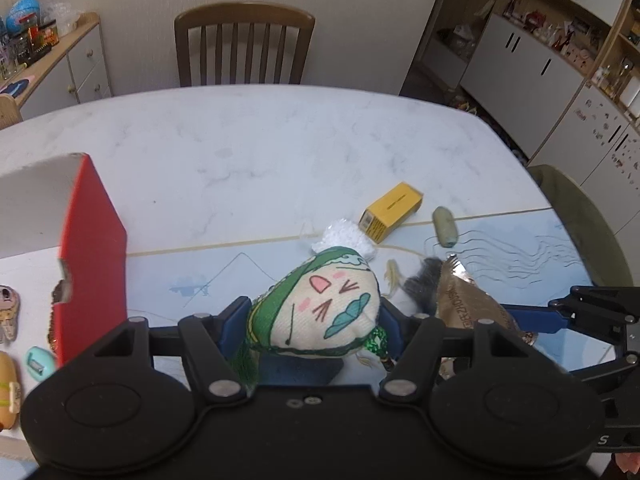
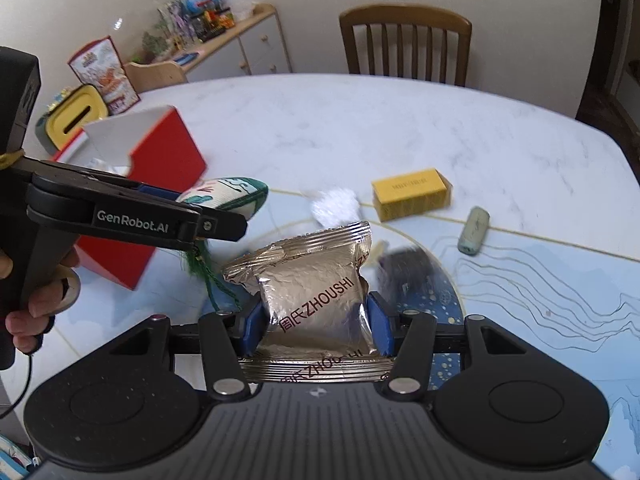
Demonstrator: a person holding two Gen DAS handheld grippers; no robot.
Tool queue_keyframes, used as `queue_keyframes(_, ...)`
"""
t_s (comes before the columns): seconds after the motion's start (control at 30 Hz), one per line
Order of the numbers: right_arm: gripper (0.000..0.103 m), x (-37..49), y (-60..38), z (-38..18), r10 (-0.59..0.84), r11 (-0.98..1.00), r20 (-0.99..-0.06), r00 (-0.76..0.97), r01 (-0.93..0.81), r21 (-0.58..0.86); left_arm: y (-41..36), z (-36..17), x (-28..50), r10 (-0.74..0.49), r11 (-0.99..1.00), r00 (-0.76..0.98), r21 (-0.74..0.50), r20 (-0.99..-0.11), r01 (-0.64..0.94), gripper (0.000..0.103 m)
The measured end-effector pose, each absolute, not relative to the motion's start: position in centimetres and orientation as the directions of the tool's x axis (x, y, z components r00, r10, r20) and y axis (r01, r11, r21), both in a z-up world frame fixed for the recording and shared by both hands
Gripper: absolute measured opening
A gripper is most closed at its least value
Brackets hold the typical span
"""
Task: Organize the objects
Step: 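Lift and carry the plush and foil packet over the box with both grippers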
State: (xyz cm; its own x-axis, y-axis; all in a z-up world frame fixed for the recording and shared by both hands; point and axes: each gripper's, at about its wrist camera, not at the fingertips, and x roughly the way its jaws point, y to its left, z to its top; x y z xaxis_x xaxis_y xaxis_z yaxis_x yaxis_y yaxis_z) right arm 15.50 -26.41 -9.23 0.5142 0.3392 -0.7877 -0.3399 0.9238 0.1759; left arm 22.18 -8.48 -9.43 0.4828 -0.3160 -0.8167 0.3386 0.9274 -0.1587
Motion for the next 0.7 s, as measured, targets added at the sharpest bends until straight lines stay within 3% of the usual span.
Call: queue_keyframes(0.7,0.053,13.6,-18.0,-2.4,0.379,0.904,-0.732,0.566,-0.394,0.164,1.8,-2.8,19.9,-0.308,0.942,0.554,-0.168,-0.773,0.289,0.065)
